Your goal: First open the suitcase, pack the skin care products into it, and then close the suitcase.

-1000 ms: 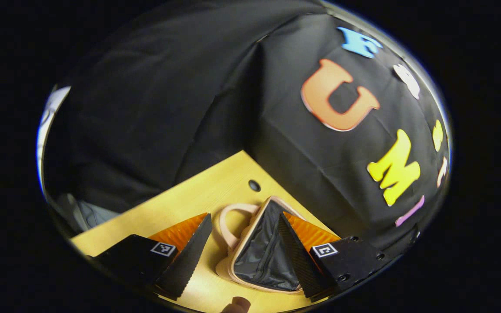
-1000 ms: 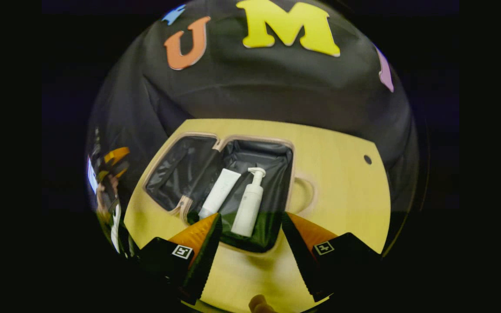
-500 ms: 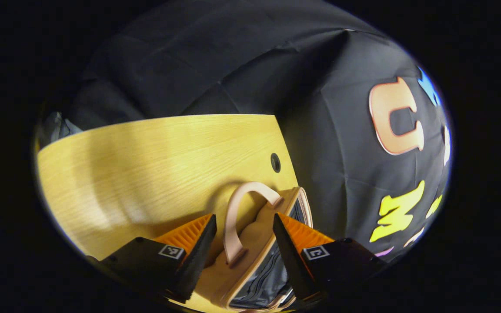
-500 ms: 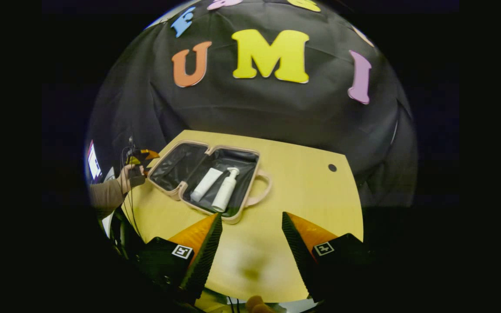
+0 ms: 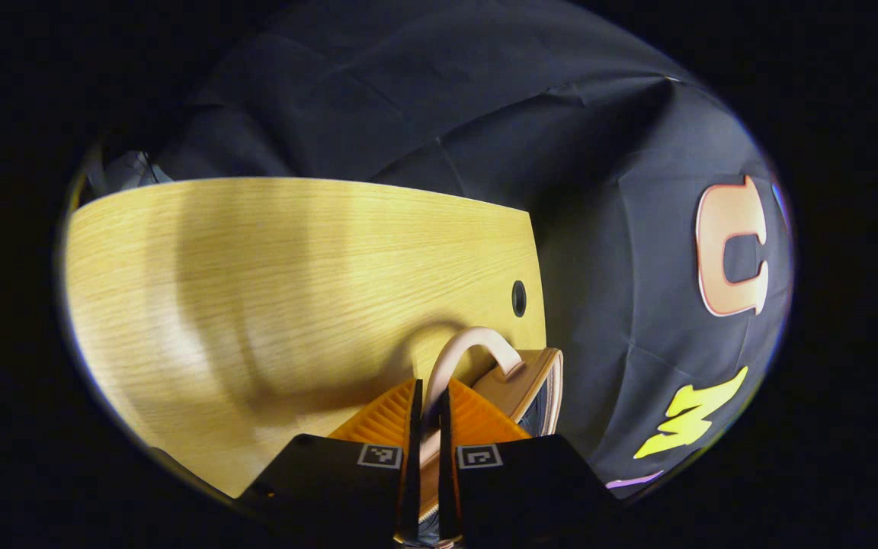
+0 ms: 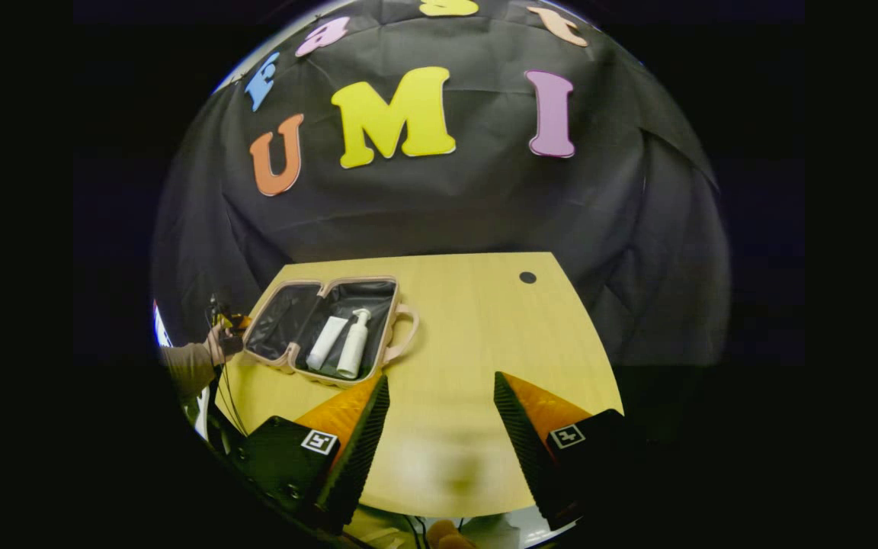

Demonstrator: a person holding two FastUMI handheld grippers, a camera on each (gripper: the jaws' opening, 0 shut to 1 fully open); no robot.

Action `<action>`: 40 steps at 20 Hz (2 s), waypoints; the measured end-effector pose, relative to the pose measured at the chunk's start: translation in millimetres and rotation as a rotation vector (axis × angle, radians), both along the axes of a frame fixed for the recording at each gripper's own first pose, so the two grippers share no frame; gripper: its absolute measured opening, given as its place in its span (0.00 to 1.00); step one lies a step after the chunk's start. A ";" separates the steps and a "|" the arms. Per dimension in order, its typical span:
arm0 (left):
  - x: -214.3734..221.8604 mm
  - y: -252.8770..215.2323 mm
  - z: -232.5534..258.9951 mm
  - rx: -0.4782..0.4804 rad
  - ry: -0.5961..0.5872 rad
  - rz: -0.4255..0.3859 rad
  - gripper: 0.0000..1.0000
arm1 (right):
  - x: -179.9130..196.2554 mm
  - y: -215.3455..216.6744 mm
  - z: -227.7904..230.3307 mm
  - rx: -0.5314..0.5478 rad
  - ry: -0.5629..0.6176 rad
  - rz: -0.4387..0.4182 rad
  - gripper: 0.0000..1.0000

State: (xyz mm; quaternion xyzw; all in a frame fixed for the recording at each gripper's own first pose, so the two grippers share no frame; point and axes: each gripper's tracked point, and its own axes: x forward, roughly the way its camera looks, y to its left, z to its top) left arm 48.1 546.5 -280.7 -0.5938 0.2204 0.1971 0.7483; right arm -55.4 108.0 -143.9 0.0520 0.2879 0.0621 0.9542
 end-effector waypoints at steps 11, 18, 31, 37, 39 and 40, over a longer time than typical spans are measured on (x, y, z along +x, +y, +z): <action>0.1 -58.3 180.0 0.478 -0.140 -0.104 0.03 | 1.4 -19.6 51.8 -0.035 -0.232 0.040 0.82; -0.1 -206.8 258.8 0.998 -0.209 -0.246 0.03 | 6.4 -58.6 44.8 -0.020 -0.260 0.090 0.82; 30.6 -459.2 145.8 1.344 -0.060 -0.622 0.03 | -8.0 -154.1 61.4 -0.102 -0.429 0.057 0.81; 39.5 -500.2 71.4 1.494 0.107 -0.784 0.03 | -16.5 -224.1 42.3 -0.147 -0.413 -0.018 0.81; 46.8 -497.8 53.4 1.509 0.166 -0.805 0.04 | -15.5 -246.6 32.8 -0.142 -0.385 -0.045 0.81; 46.4 -496.8 49.9 1.521 0.191 -0.807 0.03 | -13.8 -258.0 27.1 -0.145 -0.377 -0.057 0.81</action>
